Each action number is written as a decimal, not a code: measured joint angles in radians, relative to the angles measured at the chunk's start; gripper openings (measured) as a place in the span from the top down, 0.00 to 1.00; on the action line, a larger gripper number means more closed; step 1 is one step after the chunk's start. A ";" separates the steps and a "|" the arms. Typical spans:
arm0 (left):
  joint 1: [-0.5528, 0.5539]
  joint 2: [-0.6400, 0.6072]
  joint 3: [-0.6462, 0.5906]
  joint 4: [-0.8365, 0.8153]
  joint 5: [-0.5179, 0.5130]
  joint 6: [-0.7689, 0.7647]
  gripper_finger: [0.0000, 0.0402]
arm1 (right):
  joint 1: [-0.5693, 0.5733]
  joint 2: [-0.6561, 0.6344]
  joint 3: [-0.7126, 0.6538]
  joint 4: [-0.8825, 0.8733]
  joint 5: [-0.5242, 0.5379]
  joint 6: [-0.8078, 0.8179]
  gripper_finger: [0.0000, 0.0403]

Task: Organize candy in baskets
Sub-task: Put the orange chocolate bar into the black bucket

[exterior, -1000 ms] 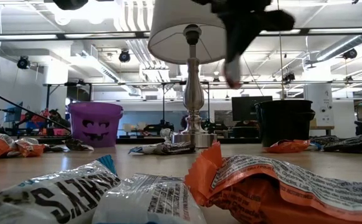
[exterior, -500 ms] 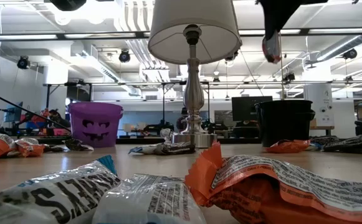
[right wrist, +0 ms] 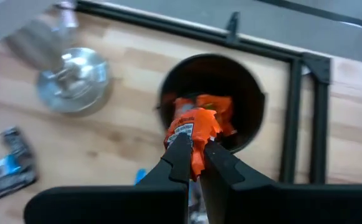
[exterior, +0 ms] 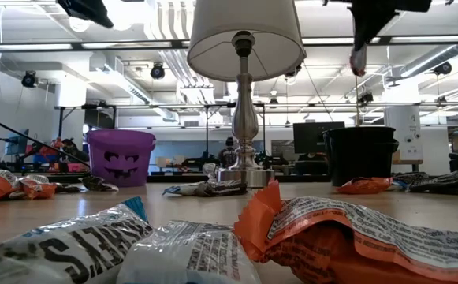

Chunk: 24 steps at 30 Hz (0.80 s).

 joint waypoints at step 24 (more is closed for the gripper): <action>0.005 0.099 -0.001 -0.099 -0.072 -0.221 0.65 | -0.269 -0.055 -0.084 0.047 -0.009 -0.403 0.98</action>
